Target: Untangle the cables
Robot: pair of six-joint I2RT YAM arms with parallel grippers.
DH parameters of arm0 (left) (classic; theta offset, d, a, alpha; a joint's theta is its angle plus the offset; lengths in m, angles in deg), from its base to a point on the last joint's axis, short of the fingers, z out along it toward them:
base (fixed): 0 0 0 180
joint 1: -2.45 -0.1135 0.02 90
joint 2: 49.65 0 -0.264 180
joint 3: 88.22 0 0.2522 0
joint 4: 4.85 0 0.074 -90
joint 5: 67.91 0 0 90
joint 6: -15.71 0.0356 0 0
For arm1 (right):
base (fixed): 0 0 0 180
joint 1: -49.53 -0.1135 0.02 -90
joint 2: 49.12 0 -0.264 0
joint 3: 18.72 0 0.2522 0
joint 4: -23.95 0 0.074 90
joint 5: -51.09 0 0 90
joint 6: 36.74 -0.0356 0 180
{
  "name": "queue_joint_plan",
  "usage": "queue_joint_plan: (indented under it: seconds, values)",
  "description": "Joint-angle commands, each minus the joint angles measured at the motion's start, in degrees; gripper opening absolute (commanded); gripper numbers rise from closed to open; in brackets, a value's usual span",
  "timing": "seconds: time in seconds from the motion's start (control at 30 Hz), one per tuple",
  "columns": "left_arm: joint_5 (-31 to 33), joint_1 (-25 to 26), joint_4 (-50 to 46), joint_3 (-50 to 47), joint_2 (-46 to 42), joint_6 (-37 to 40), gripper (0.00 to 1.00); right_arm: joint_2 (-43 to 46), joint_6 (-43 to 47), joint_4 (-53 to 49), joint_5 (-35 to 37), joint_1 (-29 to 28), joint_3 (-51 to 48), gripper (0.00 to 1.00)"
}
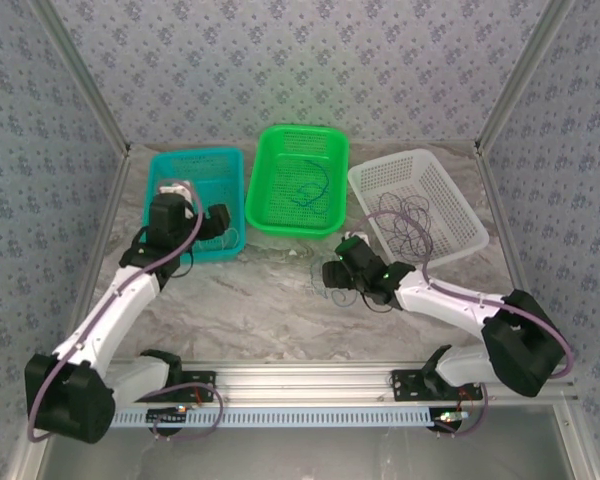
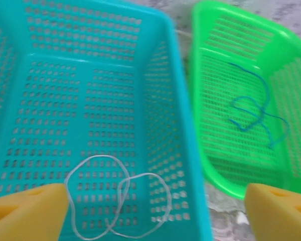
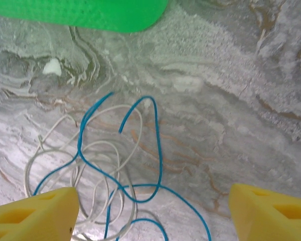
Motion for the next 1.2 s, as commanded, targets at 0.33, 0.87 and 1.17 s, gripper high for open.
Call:
queue_joint_plan:
  seconds: [0.33, 0.87, 1.17]
  values:
    - [4.9, 9.8, 3.2, -4.7, -7.2, 4.3, 0.96, -10.8, 0.5, -1.5, -3.8, 3.3, 10.1, 0.65]
    - [5.5, 10.9, 3.5, -6.6, -10.0, 4.7, 0.97, -17.6, -0.2, -6.8, -2.9, 3.6, 14.9, 0.36]
    - [5.9, 10.9, 3.7, -6.5, -10.2, 4.6, 0.97, -13.8, -0.7, -6.8, -1.9, 3.7, 13.0, 0.0]
